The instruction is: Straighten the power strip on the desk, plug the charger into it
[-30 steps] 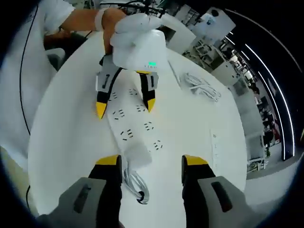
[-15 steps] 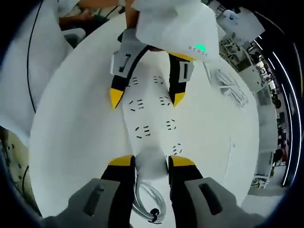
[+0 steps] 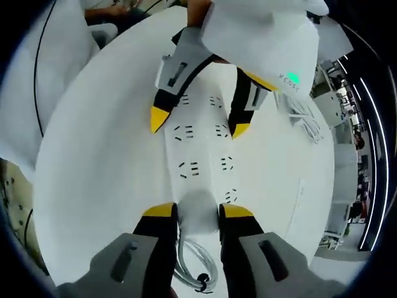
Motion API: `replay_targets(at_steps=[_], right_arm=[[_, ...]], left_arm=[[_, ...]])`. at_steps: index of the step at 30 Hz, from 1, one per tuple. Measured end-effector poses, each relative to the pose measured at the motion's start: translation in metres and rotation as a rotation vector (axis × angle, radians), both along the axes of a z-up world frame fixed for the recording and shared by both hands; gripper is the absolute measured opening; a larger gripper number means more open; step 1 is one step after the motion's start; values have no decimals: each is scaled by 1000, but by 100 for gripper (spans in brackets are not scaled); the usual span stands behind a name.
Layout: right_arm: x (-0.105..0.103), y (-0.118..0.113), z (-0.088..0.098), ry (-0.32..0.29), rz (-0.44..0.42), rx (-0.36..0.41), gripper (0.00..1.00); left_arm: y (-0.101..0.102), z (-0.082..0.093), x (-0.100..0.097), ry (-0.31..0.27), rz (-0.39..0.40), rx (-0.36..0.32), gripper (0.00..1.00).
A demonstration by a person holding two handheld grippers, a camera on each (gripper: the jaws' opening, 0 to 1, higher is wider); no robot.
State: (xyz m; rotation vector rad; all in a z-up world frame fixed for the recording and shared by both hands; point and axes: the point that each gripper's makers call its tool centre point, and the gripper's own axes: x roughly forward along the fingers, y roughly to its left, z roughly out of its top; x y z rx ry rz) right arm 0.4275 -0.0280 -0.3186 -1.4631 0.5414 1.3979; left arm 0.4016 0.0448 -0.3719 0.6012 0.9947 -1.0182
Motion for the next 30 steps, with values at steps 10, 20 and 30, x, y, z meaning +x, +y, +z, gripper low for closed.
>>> replay_targets(at_steps=[10, 20, 30], right_arm=[[-11, -12, 1, -14, -121, 25, 25], [-20, -16, 0, -60, -179, 9, 24], [-29, -22, 0, -79, -258, 23, 24]], left_arm=[[-5, 0, 3, 10, -112, 30, 70], [-9, 0, 4, 14, -200, 50, 70], [-15, 0, 3, 14, -286, 61, 69]])
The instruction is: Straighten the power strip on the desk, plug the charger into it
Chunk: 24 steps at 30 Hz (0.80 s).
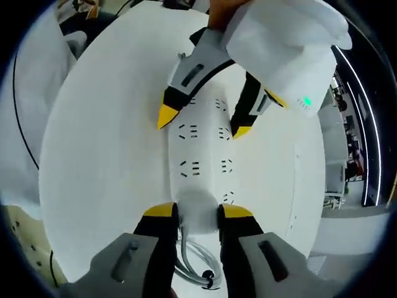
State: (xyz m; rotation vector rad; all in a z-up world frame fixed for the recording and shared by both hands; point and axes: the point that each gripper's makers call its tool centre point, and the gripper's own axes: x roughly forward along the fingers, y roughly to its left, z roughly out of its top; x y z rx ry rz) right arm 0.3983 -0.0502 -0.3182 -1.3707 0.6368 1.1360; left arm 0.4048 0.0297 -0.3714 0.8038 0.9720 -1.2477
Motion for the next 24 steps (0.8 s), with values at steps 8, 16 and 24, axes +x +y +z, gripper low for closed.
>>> replay_targets(at_steps=[8, 16, 24], right_arm=[[-6, -4, 1, -11, -68, 30, 24], [-13, -7, 1, -10, -118, 47, 24], [-15, -8, 1, -5, -133, 56, 25]], left_arm=[[-6, 0, -4, 1, -63, 28, 69], [-9, -1, -5, 2, -103, 55, 69], [-8, 0, -5, 2, -113, 64, 68]])
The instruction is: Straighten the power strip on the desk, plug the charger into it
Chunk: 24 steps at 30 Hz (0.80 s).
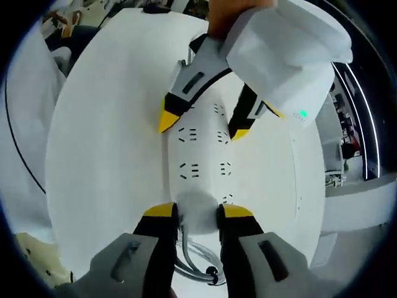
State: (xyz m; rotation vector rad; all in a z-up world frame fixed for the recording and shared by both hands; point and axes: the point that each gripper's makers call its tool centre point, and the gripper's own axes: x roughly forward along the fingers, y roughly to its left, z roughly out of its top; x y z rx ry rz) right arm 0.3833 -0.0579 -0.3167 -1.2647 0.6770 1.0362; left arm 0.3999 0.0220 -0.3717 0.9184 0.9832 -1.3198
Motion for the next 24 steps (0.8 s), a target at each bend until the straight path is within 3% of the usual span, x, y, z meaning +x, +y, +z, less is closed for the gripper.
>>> replay_targets(at_steps=[3, 12, 14, 17, 19, 24], right_arm=[[1, 1, 0, 16, 38, 21, 25], [0, 2, 6, 56, -9, 172, 27], [-1, 6, 11, 66, -24, 231, 28], [1, 5, 26, 47, -49, 309, 39], [2, 2, 24, 46, -73, 336, 44], [-5, -1, 13, 123, -196, 489, 52]], left_arm=[[0, 0, 1, 0, -2, -9, 69], [0, 0, 4, 7, -23, -43, 69], [0, 1, 4, 12, -7, -67, 69], [2, 1, 4, 16, 59, -125, 69], [3, 2, 4, 6, 59, -152, 70], [4, 4, 2, -18, 121, -267, 74]])
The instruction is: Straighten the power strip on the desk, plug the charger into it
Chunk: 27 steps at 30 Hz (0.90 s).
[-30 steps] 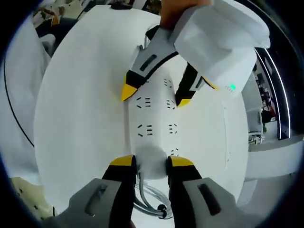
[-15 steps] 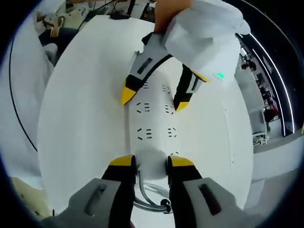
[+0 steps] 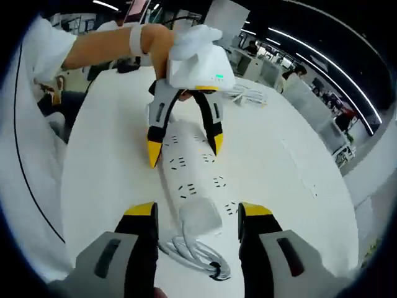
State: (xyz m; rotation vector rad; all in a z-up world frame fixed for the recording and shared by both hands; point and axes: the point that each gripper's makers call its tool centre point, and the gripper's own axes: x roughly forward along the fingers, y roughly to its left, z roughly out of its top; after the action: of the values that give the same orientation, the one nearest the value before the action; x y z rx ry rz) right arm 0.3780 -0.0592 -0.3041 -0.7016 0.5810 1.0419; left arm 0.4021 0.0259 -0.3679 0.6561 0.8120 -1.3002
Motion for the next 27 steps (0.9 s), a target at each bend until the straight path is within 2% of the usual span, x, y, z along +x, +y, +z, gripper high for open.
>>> replay_targets(at_steps=[2, 4, 7, 9, 11, 13, 15, 19, 24, 26, 27], right_arm=[[0, -1, -2, 6, -45, 50, 57], [0, -2, -2, -15, -74, 99, 61], [-3, -8, -6, -34, -107, 110, 69], [-7, -10, -7, -35, -128, 137, 75], [-9, -9, -4, -33, -150, 198, 80], [-10, -10, -3, -23, -192, 252, 88], [-11, -13, -2, -10, -235, 303, 97], [-14, -20, 3, -16, -264, 359, 97], [-30, -30, 6, -18, -303, 362, 97], [-35, -39, 7, -81, -294, 293, 97], [-37, -44, 8, -98, -313, 277, 97]], left_arm=[[4, 2, 1, -2, 55, -22, 73], [2, 4, 0, -3, 95, -72, 75], [9, 8, -1, -22, 135, -124, 79], [13, 11, -5, -39, 163, -155, 82], [15, 15, -10, -50, 194, -186, 88], [14, 23, -17, -65, 223, -239, 96], [15, 32, -28, -76, 261, -285, 96], [14, 43, -52, -88, 272, -353, 96], [31, 47, -75, -42, 414, -401, 96], [38, 46, -88, -13, 466, -405, 96], [42, 47, -88, -13, 488, -418, 96]])
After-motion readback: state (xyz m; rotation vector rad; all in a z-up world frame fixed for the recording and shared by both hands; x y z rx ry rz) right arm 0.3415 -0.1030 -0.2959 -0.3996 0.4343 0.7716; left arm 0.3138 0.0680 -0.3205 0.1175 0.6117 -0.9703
